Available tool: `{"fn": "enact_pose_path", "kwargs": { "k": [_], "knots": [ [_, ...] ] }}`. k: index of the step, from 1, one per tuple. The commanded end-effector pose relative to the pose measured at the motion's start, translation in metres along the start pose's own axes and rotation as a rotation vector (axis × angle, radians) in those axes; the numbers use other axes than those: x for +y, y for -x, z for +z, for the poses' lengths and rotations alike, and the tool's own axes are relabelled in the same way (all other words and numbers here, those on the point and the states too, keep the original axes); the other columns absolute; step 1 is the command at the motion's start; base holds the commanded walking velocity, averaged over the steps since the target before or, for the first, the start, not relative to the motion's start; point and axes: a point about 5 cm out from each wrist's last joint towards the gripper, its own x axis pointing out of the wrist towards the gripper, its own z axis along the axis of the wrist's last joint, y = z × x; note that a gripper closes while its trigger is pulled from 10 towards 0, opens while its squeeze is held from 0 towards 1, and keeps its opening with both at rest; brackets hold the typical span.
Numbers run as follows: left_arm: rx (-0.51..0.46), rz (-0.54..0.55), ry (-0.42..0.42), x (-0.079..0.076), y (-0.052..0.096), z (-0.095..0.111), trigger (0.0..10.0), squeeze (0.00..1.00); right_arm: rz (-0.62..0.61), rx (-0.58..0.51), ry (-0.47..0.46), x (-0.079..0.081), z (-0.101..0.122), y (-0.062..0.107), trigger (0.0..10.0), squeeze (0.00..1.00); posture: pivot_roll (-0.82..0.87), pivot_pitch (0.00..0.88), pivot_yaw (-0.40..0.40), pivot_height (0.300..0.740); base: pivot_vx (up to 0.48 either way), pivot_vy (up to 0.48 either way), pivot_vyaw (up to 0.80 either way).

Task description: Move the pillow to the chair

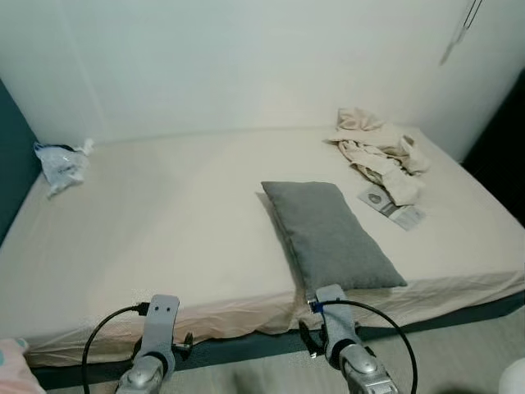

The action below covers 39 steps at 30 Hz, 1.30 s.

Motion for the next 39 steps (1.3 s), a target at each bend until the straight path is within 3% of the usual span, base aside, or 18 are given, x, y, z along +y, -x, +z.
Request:
{"fn": "enact_pose_path", "kwargs": {
  "k": [1,3,8,12,18,24,28,33,35,36,39],
  "knots": [
    [0.005,0.008,0.019,-0.001,0.001,-0.003,10.0,0.0,0.012,0.0,0.012,0.001,-0.001,0.001,10.0,0.0,0.0,0.104,-0.083,0.74,0.0,0.0,0.0],
    [-0.007,0.005,0.017,-0.008,0.002,-0.002,10.0,0.0,0.015,0.011,0.026,-0.005,0.0,0.0,10.0,0.0,-0.04,0.114,-0.114,0.74,0.0,0.0,0.0],
    [-0.058,0.044,0.03,-0.004,0.002,0.006,10.0,0.0,0.046,-0.015,0.106,-0.008,0.005,0.001,10.0,0.0,-0.06,0.13,-0.096,0.74,0.0,0.0,0.0],
    [-0.077,0.015,-0.017,-0.006,0.001,0.01,10.0,0.0,-0.032,-0.016,0.029,-0.02,0.0,0.005,10.0,0.0,-0.06,0.125,-0.049,0.74,0.0,0.0,0.0],
    [-0.023,-0.012,-0.044,-0.008,-0.003,0.007,10.0,0.0,-0.076,0.039,0.0,-0.022,-0.009,0.005,10.0,0.0,-0.09,0.101,-0.002,0.74,0.0,0.0,0.0],
    [-0.057,-0.078,-0.068,-0.023,-0.011,0.026,10.0,0.0,-0.08,-0.034,-0.033,-0.017,0.0,0.005,10.0,0.0,-0.12,0.093,0.051,0.74,0.0,0.0,0.0],
    [-0.042,-0.115,-0.106,-0.03,-0.012,0.025,10.0,0.0,-0.11,0.0,-0.043,-0.019,-0.011,0.01,10.0,0.0,-0.11,0.077,0.036,0.74,0.0,0.0,0.0],
    [-0.003,-0.038,-0.102,-0.02,-0.012,0.015,10.0,0.0,-0.152,0.063,-0.013,-0.021,-0.023,0.012,10.0,0.0,-0.08,0.071,-0.003,0.74,0.0,0.0,0.0],
    [-0.015,-0.033,-0.069,-0.019,-0.009,0.015,10.0,0.0,-0.134,0.083,-0.002,-0.022,-0.022,0.011,10.0,0.0,-0.06,0.073,-0.02,0.74,0.0,0.0,0.0],
    [-0.05,-0.056,-0.026,-0.024,-0.007,0.017,10.0,0.0,-0.122,0.059,-0.04,-0.022,-0.015,0.008,10.0,0.0,-0.03,0.055,-0.06,0.74,0.0,0.0,0.0],
    [-0.042,-0.097,-0.063,-0.026,-0.007,0.015,10.0,0.0,-0.116,0.065,-0.071,-0.019,-0.013,0.005,10.0,0.0,-0.03,0.048,-0.074,0.74,0.0,0.0,0.0]
  ]
}}
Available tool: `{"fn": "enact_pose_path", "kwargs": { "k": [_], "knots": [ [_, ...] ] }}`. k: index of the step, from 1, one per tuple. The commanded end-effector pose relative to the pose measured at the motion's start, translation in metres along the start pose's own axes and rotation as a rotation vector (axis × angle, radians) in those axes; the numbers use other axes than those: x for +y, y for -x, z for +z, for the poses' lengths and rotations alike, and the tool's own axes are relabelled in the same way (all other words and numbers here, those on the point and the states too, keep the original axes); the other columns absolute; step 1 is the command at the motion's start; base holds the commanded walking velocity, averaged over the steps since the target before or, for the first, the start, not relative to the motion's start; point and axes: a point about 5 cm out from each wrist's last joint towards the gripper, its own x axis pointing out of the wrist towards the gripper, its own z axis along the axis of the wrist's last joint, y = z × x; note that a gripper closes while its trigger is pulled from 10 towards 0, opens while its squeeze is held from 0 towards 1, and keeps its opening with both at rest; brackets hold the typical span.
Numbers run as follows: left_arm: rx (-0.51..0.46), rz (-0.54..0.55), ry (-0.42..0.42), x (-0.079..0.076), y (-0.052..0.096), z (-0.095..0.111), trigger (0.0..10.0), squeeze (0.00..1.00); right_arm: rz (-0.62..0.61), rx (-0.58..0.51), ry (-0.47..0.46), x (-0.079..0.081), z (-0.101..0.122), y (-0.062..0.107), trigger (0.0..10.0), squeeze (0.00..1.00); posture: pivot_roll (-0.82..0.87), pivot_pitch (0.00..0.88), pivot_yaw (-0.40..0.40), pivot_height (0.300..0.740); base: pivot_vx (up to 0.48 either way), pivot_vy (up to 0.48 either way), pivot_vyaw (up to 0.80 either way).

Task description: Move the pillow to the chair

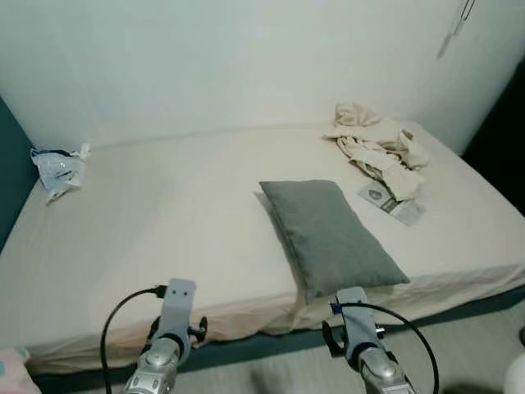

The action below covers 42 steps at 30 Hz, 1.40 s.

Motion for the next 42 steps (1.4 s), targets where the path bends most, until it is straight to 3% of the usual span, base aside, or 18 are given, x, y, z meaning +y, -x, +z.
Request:
{"fn": "enact_pose_path", "kwargs": {
  "k": [1,2,5,10,12,17,31,32,34,37,42],
  "knots": [
    [0.004,-0.027,-0.008,-0.004,0.001,-0.003,10.0,0.0,0.008,0.015,-0.036,0.003,0.0,-0.001,10.0,0.0,-0.03,0.048,-0.074,0.74,0.0,0.0,0.0],
    [0.01,-0.037,-0.031,-0.004,0.001,-0.004,10.0,0.0,0.012,0.022,-0.04,0.004,0.0,-0.002,10.0,0.0,-0.03,0.064,-0.08,0.74,0.0,0.0,0.0],
    [0.016,0.049,0.033,0.005,0.003,-0.008,10.0,0.0,0.068,-0.015,0.017,0.017,0.006,-0.003,10.0,0.0,-0.03,0.049,-0.078,0.74,0.0,0.0,0.0],
    [0.013,0.039,0.007,0.004,0.003,-0.006,10.0,0.0,0.066,-0.03,0.005,0.017,0.011,-0.004,10.0,0.0,-0.04,0.067,-0.054,0.74,0.0,0.0,0.0],
    [0.012,0.012,-0.024,0.003,0.002,-0.005,10.0,0.0,0.034,-0.041,0.02,0.01,0.011,-0.004,10.0,0.0,-0.06,0.071,-0.015,0.74,0.0,0.0,0.0],
    [0.013,-0.015,-0.033,0.001,-0.001,0.0,10.0,0.0,-0.026,-0.028,-0.004,-0.006,0.003,0.0,10.0,0.0,-0.09,0.067,-0.003,0.74,0.0,0.0,0.0],
    [0.004,-0.055,-0.03,-0.014,-0.007,0.009,10.0,0.0,-0.092,-0.065,-0.013,-0.022,0.001,0.008,10.0,0.0,-0.14,0.071,0.027,0.74,0.0,0.0,0.0],
    [0.0,-0.059,-0.035,-0.014,-0.008,0.011,10.0,0.0,-0.094,-0.092,0.0,-0.024,0.006,0.008,10.0,0.0,-0.16,0.086,0.055,0.74,0.0,0.0,0.0],
    [-0.009,-0.062,-0.047,-0.012,-0.009,0.014,10.0,0.0,-0.033,-0.204,0.116,-0.02,0.027,0.011,10.0,0.0,-0.16,0.088,0.061,0.74,0.0,0.0,0.0],
    [-0.037,-0.059,-0.06,-0.009,-0.011,0.022,10.0,0.0,0.001,-0.291,0.186,-0.023,0.046,0.018,10.0,0.0,-0.17,0.096,0.082,0.74,0.0,0.0,0.0],
    [-0.063,-0.057,-0.068,-0.006,-0.014,0.032,10.0,0.0,-0.028,-0.433,0.225,-0.034,0.077,0.037,10.0,0.0,-0.17,0.086,0.077,0.74,0.0,0.0,0.0]
  ]
}}
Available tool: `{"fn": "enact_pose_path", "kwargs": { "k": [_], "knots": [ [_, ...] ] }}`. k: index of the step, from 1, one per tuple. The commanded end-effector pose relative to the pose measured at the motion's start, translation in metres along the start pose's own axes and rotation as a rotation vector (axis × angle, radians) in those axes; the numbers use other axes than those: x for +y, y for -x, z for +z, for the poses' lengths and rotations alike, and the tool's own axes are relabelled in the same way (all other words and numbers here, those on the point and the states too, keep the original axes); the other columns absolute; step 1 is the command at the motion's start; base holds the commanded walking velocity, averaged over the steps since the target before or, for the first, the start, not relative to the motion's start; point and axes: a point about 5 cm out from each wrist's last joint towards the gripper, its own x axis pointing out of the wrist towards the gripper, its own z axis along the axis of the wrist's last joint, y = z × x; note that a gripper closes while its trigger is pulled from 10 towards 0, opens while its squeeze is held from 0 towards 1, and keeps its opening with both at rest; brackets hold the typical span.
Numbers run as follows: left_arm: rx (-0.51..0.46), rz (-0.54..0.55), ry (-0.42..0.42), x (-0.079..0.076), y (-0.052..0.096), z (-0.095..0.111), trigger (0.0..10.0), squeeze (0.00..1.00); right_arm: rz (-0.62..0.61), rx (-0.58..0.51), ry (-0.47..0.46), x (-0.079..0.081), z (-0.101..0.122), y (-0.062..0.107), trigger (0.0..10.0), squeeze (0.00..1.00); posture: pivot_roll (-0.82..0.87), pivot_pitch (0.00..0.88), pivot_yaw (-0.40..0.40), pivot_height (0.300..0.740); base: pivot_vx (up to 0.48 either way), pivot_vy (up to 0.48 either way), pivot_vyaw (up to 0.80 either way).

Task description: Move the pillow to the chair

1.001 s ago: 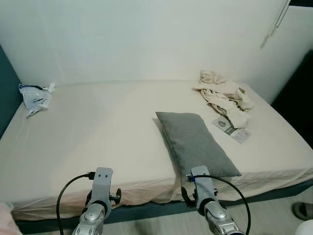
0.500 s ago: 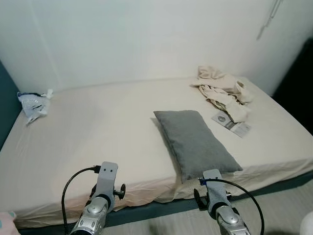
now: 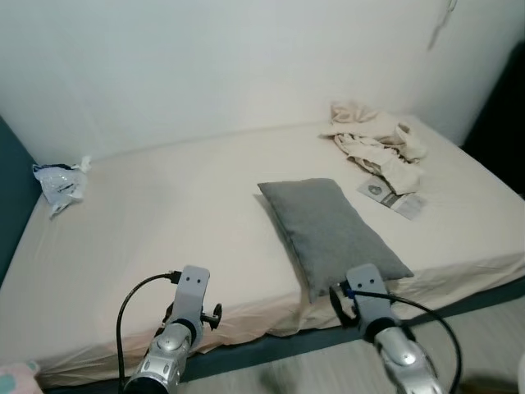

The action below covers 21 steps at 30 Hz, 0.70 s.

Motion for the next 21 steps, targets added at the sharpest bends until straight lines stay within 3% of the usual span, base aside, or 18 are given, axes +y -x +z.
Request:
{"fn": "enact_pose_path", "kwargs": {
  "k": [1,6,11,14,20,21],
  "knots": [
    [-0.001,0.013,-0.005,0.006,0.0,0.001,10.0,0.0,0.013,-0.056,0.027,0.002,0.014,0.004,10.0,0.0,-0.17,0.084,0.075,0.74,0.0,0.0,0.0],
    [-0.016,0.02,-0.026,0.009,-0.001,0.003,10.0,0.0,0.029,-0.102,0.064,0.007,0.025,0.008,10.0,0.0,-0.18,0.08,0.071,0.74,0.0,0.0,0.0],
    [0.005,0.026,-0.016,0.008,-0.001,-0.001,10.0,0.0,0.008,0.014,0.012,0.009,0.007,0.004,10.0,0.0,-0.17,0.068,0.065,0.74,0.0,0.0,0.0],
    [-0.003,0.037,-0.016,0.009,-0.001,0.0,10.0,0.0,0.006,0.113,0.04,0.013,-0.009,0.001,10.0,0.0,-0.16,0.068,0.064,0.74,0.0,0.0,0.0],
    [-0.019,0.039,-0.015,0.011,-0.001,0.004,10.0,0.0,0.045,0.071,0.103,0.019,0.004,-0.004,10.0,0.0,-0.17,0.05,0.05,0.74,0.0,0.0,0.0],
    [-0.015,0.048,-0.046,0.013,-0.001,0.003,10.0,0.0,0.048,0.074,0.132,0.021,0.005,-0.005,10.0,0.0,-0.18,0.049,0.044,0.74,0.0,0.0,0.0]
  ]
}}
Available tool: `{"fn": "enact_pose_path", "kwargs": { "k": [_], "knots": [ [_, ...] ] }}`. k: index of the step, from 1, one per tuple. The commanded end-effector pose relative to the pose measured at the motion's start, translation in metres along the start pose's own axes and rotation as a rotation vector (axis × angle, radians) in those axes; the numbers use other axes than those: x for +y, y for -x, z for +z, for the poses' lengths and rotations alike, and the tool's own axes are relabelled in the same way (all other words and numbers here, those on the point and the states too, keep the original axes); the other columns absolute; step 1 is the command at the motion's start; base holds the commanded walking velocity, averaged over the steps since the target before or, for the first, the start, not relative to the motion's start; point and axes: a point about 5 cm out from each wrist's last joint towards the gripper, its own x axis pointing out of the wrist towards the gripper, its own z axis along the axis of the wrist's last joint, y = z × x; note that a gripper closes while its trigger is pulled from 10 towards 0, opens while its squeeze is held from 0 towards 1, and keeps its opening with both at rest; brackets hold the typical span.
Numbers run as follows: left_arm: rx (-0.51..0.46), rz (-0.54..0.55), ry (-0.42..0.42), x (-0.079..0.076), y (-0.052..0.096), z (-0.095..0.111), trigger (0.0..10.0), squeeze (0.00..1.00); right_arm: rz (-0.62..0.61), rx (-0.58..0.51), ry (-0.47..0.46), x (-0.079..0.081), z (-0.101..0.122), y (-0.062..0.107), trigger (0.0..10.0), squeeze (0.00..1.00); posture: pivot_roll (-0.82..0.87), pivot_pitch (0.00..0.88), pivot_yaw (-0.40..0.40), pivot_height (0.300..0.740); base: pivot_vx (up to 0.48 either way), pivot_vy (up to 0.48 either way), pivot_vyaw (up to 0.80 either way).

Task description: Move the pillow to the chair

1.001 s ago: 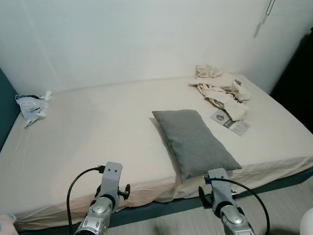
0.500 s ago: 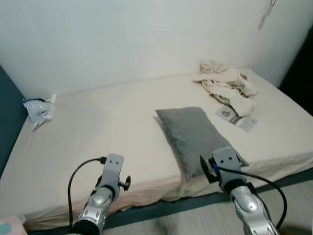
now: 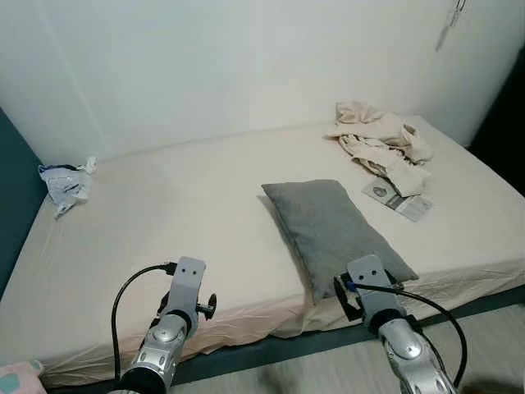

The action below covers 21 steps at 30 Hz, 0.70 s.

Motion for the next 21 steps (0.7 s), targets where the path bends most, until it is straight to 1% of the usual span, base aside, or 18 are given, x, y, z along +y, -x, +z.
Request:
{"fn": "enact_pose_path", "kwargs": {
  "k": [1,2,3,5,6,7,9,10,11,12,13,14,15,17,18,19,20,21],
  "knots": [
    [0.009,0.022,-0.024,0.008,0.001,-0.002,10.0,0.0,0.013,-0.006,0.024,0.004,0.004,-0.001,10.0,0.0,-0.18,0.049,0.044,0.74,0.0,0.0,0.0],
    [0.008,0.017,-0.087,0.007,0.0,-0.002,10.0,0.0,0.021,0.003,0.061,0.006,0.004,-0.003,10.0,0.0,-0.18,0.049,0.044,0.74,0.0,0.0,0.0],
    [0.007,0.016,-0.098,0.005,0.0,-0.002,10.0,0.0,0.028,-0.002,0.097,0.008,0.005,-0.004,10.0,0.0,-0.19,0.042,0.037,0.74,0.0,0.0,0.0],
    [-0.01,0.012,-0.059,0.002,-0.002,0.002,10.0,0.0,0.022,-0.041,0.19,0.01,0.01,-0.005,10.0,0.0,-0.18,0.034,0.025,0.74,0.0,0.0,0.0],
    [-0.016,0.013,-0.007,0.002,-0.002,0.004,10.0,0.0,0.021,-0.11,0.272,0.015,0.019,-0.006,10.0,0.0,-0.17,0.035,0.025,0.74,0.0,0.0,0.0],
    [-0.007,0.019,0.018,0.003,-0.002,0.002,10.0,0.0,0.031,-0.159,0.312,0.02,0.026,-0.007,10.0,0.0,-0.17,0.035,0.024,0.74,0.0,0.0,0.0],
    [-0.002,0.022,0.021,0.004,-0.002,0.001,10.0,0.0,0.034,-0.169,0.327,0.023,0.027,-0.007,10.0,0.0,-0.16,0.032,0.024,0.74,0.0,0.0,0.0],
    [0.006,0.023,-0.006,0.005,-0.001,-0.001,10.0,0.0,0.035,-0.167,0.346,0.026,0.027,-0.007,10.0,0.0,-0.16,0.032,0.024,0.74,0.0,0.0,0.0],
    [0.008,0.011,-0.07,0.005,0.0,-0.003,10.0,0.0,0.005,-0.165,0.405,0.029,0.028,-0.006,10.0,0.0,-0.15,0.032,0.022,0.74,0.0,0.0,0.0],
    [0.008,0.011,-0.07,0.005,0.0,-0.003,10.0,0.0,0.005,-0.165,0.405,0.029,0.028,-0.006,10.0,0.0,-0.15,0.032,0.022,0.74,0.0,0.0,0.0],
    [0.011,0.005,-0.095,0.004,0.001,-0.005,10.0,0.0,-0.025,-0.157,0.468,0.032,0.028,-0.007,10.0,0.0,-0.14,0.033,0.019,0.74,0.0,0.0,0.0],
    [0.012,0.004,-0.089,0.004,0.002,-0.006,10.0,0.0,-0.043,-0.17,0.54,0.034,0.03,-0.007,10.0,0.0,-0.14,0.037,0.019,0.74,0.0,0.0,0.0],
    [0.011,0.007,-0.069,0.005,0.002,-0.007,10.0,0.0,-0.042,-0.21,0.592,0.036,0.034,-0.007,10.0,0.0,-0.14,0.037,0.018,0.74,0.0,0.0,0.0],
    [0.014,0.016,-0.042,0.006,0.003,-0.008,10.0,0.0,0.029,-0.32,0.714,0.047,0.043,-0.003,10.0,0.0,-0.13,0.037,0.018,0.74,0.0,0.0,0.0],
    [0.016,0.018,-0.041,0.006,0.003,-0.008,10.0,0.0,0.031,-0.354,0.677,0.051,0.044,-0.001,10.0,0.0,-0.13,0.038,0.017,0.74,0.0,0.0,0.0],
    [0.019,0.022,-0.03,0.007,0.004,-0.01,10.0,0.0,-0.099,-0.37,0.688,0.049,0.046,0.001,10.0,0.0,-0.12,0.036,0.016,0.74,0.0,0.0,0.0],
    [0.02,0.023,-0.024,0.008,0.004,-0.01,10.0,0.0,-0.124,-0.367,0.718,0.048,0.045,0.001,10.0,0.0,-0.12,0.036,0.016,0.74,0.0,0.0,0.0],
    [0.021,0.024,-0.022,0.008,0.004,-0.01,10.0,0.0,-0.132,-0.369,0.713,0.047,0.044,0.001,10.0,0.0,-0.12,0.037,0.017,0.74,0.0,0.0,0.0]
  ]
}}
